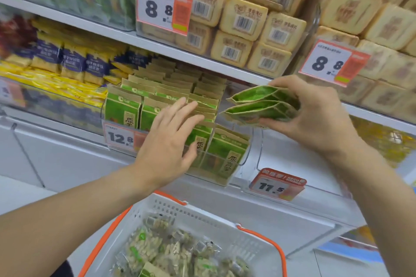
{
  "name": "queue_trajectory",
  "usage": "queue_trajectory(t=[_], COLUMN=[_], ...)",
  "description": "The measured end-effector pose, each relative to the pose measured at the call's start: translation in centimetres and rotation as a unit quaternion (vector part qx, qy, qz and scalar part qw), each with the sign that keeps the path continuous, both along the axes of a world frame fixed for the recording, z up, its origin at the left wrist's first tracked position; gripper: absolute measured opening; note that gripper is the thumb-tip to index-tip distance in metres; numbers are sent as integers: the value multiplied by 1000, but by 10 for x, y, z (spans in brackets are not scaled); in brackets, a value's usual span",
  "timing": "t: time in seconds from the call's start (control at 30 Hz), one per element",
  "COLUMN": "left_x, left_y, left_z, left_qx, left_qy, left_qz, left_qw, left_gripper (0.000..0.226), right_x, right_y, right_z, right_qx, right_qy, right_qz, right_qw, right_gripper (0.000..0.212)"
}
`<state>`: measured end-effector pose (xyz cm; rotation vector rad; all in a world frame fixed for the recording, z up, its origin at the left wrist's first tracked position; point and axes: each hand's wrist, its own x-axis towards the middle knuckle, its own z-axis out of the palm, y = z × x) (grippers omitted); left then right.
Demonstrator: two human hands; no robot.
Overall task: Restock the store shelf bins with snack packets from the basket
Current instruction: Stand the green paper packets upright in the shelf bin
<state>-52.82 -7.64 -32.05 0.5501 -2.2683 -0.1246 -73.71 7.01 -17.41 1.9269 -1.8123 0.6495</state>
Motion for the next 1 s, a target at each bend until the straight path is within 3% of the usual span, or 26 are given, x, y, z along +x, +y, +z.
queue_trajectory(t=[0.27,0.37,0.5,0.7,0.9,1.0], left_x=[-2,-2,-3,-4,-3,-3], left_y=[-1,-3,-5,-6,-6,-7], left_z=[-3,-4,-7,-9,-8,-6], left_qx=[13,21,29,31,36,36], left_qy=[-34,-33,-24,-14,-16,-23], left_qz=[0,-7,-13,-13,-18,-17], left_qw=[999,999,999,999,999,999], left_gripper=[60,61,61,60,59,60], right_x=[-15,-23,-32,-36,-39,-43], right_y=[-63,-86,-105,-126,-123,-119], right_z=[-24,-39,-54,-47,-31,-31], right_qx=[152,244,341,444,481,434], right_qy=[69,23,-64,-81,-158,-209], right_qz=[-48,-74,-57,-55,-51,-39], right_qw=[985,967,936,890,861,875], right_gripper=[62,61,34,31,42,38])
